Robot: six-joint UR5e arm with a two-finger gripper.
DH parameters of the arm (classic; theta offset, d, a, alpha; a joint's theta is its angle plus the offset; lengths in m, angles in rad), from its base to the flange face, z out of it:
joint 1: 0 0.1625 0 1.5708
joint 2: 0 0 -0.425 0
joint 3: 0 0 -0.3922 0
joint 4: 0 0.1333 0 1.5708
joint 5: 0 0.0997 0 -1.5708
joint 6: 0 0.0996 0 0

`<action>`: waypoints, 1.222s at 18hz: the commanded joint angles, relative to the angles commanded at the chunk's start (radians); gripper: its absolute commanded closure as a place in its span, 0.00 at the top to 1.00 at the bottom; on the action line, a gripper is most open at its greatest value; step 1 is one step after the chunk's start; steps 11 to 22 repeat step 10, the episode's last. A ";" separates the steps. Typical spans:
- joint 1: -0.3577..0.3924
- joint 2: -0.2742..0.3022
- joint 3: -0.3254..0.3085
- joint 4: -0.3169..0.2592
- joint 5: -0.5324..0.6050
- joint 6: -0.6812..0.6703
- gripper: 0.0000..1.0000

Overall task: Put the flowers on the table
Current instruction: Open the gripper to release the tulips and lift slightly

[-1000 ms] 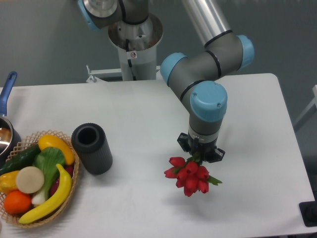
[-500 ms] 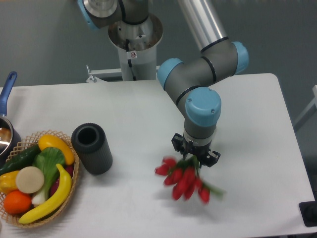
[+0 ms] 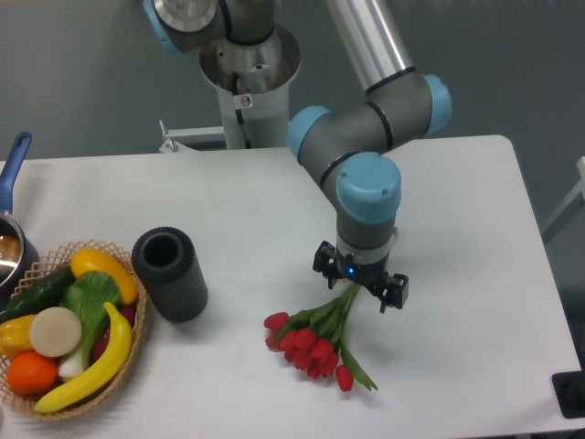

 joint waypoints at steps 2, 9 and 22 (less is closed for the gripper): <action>0.011 0.040 -0.042 0.024 0.000 0.026 1.00; 0.069 0.066 -0.013 -0.015 0.002 0.189 1.00; 0.072 0.066 0.006 -0.047 0.000 0.198 1.00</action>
